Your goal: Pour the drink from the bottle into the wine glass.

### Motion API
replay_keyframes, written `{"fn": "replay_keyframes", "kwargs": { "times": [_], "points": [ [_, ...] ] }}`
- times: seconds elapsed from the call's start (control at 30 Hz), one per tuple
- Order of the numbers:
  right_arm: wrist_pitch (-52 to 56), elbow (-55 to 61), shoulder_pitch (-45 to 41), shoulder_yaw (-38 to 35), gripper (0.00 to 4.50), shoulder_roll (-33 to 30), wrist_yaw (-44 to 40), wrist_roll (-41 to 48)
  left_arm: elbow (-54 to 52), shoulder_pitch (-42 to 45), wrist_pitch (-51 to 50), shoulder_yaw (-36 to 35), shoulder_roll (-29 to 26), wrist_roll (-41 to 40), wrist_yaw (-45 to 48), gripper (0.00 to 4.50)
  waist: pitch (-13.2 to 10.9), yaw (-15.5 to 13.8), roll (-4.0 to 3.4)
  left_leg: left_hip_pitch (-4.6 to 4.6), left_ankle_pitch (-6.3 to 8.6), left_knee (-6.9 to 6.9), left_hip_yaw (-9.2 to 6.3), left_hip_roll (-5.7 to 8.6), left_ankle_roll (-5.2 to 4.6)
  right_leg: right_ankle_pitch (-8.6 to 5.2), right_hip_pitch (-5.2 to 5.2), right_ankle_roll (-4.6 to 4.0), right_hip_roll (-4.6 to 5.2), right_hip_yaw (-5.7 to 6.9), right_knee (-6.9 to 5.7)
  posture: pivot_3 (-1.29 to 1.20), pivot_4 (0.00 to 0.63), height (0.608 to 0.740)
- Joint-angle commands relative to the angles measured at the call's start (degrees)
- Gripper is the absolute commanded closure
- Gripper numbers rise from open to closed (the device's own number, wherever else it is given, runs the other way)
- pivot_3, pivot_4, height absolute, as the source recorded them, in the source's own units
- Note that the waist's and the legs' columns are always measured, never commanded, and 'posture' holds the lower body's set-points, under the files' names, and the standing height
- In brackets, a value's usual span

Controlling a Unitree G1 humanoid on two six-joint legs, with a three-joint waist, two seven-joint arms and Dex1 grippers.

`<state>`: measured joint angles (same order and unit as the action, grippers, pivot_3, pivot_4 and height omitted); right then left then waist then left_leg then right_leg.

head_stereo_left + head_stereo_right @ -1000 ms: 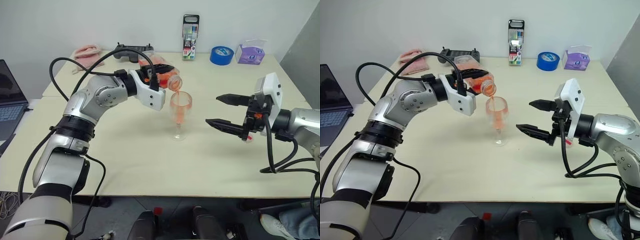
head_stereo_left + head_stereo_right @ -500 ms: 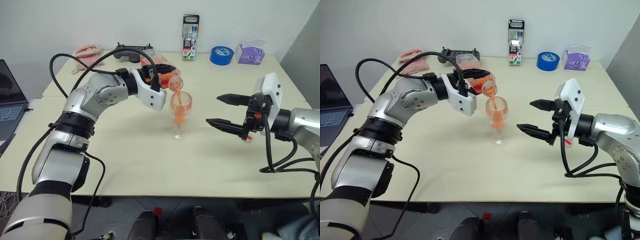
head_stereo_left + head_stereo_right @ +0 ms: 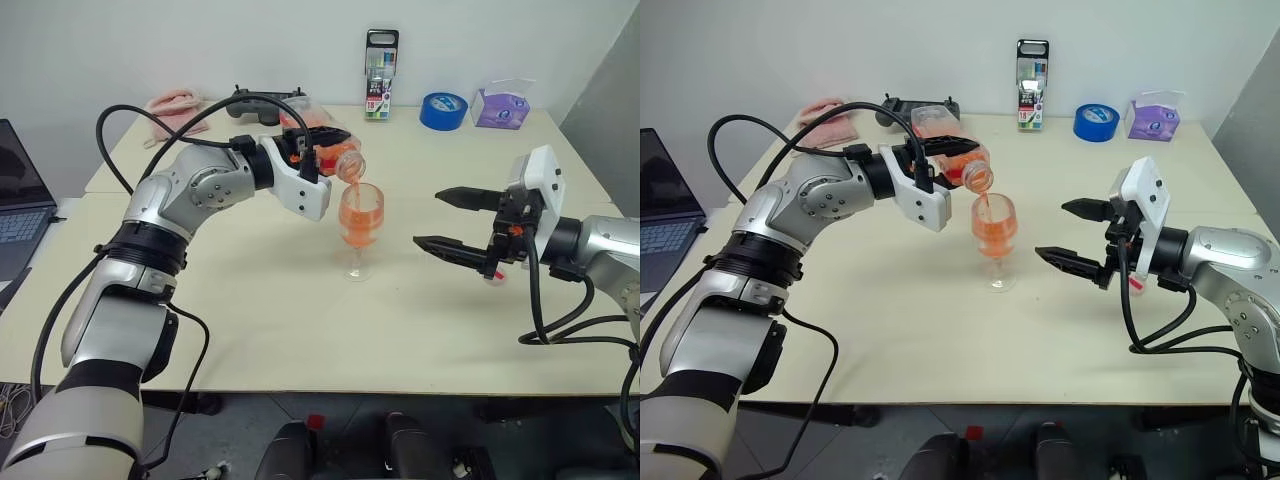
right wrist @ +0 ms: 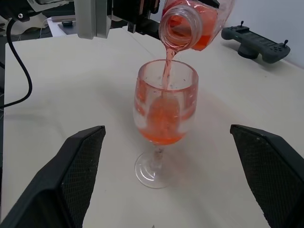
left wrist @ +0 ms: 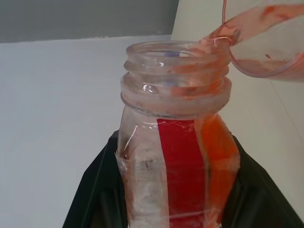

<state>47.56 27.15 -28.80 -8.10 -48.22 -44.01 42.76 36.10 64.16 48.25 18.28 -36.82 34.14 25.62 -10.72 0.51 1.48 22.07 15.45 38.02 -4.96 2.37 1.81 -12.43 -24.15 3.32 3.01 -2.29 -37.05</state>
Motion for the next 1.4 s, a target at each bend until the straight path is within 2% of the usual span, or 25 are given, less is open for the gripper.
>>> {"fn": "replay_keyframes", "kwargs": {
  "times": [0.03,0.87,0.97,1.1,1.23,1.4],
  "points": [
    [-1.3,0.5,-1.1,-0.5,0.0,-0.3,-0.7,-0.3,-1.0,2.5,0.6,-0.5,-1.0,-0.2,-1.2,2.68,0.0,0.0,0.0,0.0,0.0,0.0,0.0,0.0,0.0,0.0,0.0,0.0,0.0,0.0,0.0,0.0,0.15,0.74],
    [-1.4,-0.5,-1.3,-0.5,0.0,-0.3,-1.0,-1.3,-0.7,2.2,0.1,-1.5,-0.8,-1.6,-0.8,2.68,0.0,0.0,0.0,0.0,0.0,0.02,0.0,0.01,0.0,0.0,0.0,0.0,0.0,0.0,-0.02,0.0,0.15,0.74],
    [-1.5,-0.8,-1.4,-0.5,0.0,-0.3,-0.9,-1.4,-0.8,1.2,-2.2,-2.7,0.2,-5.8,1.2,2.68,0.0,0.0,0.0,0.0,0.0,0.02,0.0,0.01,0.0,0.0,0.0,0.0,0.0,0.0,-0.02,0.0,0.15,0.74],
    [-1.5,-1.0,-1.5,-0.6,0.0,0.0,-0.9,-1.2,-3.9,-1.7,-9.7,-5.7,2.8,-19.3,8.8,2.68,0.0,0.0,0.0,0.0,0.0,0.04,-0.01,-0.04,0.0,0.0,0.0,0.0,0.01,0.0,-0.05,0.0,0.15,0.74],
    [-1.5,-1.4,-2.3,-1.1,0.0,0.6,-0.6,-0.5,-8.5,-4.8,-16.8,-8.2,3.4,-26.7,13.0,2.68,0.0,0.5,0.0,-0.01,0.0,0.04,-0.01,-0.04,0.0,0.0,-0.01,0.0,0.0,0.0,-0.07,0.0,0.15,0.74],
    [-1.6,-2.5,-6.7,-1.6,0.0,3.1,0.5,0.8,-16.1,-11.2,-33.1,-14.8,4.9,-37.2,13.4,2.68,0.0,1.1,-0.01,-0.02,0.0,0.04,-0.05,-0.07,0.0,0.0,-0.01,0.0,-0.01,0.0,-0.11,0.0,0.15,0.74]
  ]
}}
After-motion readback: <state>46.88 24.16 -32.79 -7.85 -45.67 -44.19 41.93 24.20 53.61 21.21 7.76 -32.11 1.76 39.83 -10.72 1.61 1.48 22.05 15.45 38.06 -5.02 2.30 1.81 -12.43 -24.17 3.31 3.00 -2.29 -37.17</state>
